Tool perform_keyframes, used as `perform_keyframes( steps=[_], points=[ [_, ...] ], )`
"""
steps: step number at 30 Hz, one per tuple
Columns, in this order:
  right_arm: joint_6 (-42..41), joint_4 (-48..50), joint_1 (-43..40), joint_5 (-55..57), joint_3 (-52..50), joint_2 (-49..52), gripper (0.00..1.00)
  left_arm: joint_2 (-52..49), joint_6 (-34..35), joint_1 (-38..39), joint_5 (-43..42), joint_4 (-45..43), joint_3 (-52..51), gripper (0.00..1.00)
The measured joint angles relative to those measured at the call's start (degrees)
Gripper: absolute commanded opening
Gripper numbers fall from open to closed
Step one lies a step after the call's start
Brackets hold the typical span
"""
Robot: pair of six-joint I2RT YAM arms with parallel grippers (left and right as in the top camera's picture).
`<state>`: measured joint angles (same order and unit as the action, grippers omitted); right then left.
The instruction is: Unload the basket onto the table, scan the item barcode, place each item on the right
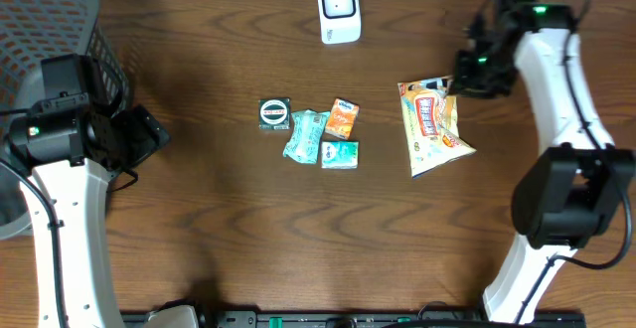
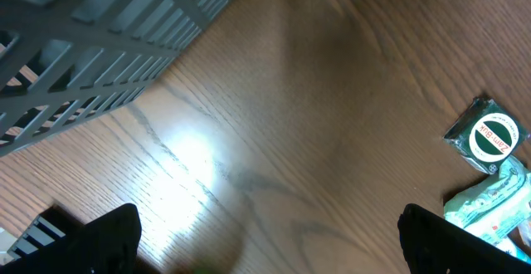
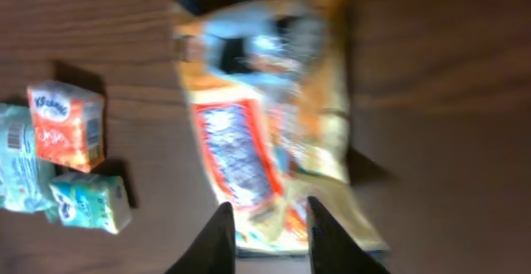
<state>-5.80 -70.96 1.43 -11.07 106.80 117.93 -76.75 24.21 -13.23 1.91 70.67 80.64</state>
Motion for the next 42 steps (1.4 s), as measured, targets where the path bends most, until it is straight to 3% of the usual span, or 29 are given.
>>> perform_keyframes(
  steps=[3,7,13,17,25,32,38,39,42],
  points=[
    [0.0,4.68,4.04,3.19,-3.82,0.0,0.36,0.0,0.0,0.0,-0.02,-0.02,0.0,0.97],
    [-2.32,12.39,8.9,10.6,-12.26,0.0,0.39,0.0,0.0,0.0,0.0,-0.02,0.0,0.98],
    [-4.44,21.97,9.62,14.51,-22.1,-0.2,0.38,0.0,0.0,0.0,0.0,0.0,0.0,0.98],
    [-4.72,24.81,9.25,11.02,-25.14,-1.77,0.33,0.0,0.0,0.0,-0.02,-0.02,0.0,0.98],
    [-5.99,28.48,10.36,-8.66,-26.21,-1.84,0.39,0.0,0.0,0.0,-0.02,-0.02,0.0,0.98],
    [-8.98,26.18,12.44,-16.57,-23.96,-1.14,0.4,0.0,0.0,0.0,-0.02,0.0,0.0,0.98],
    [-8.85,16.87,12.31,-15.78,-15.26,-1.05,0.4,0.0,0.0,0.0,-0.04,0.0,0.0,0.98],
    [-8.76,15.13,12.31,-14.73,-13.84,-1.05,0.39,0.0,0.0,0.0,-0.02,0.02,0.0,0.98],
    [-8.55,10.34,12.41,-10.29,-10.19,-1.05,0.22,0.0,0.0,0.0,-0.02,0.02,0.0,0.97]
  ],
)
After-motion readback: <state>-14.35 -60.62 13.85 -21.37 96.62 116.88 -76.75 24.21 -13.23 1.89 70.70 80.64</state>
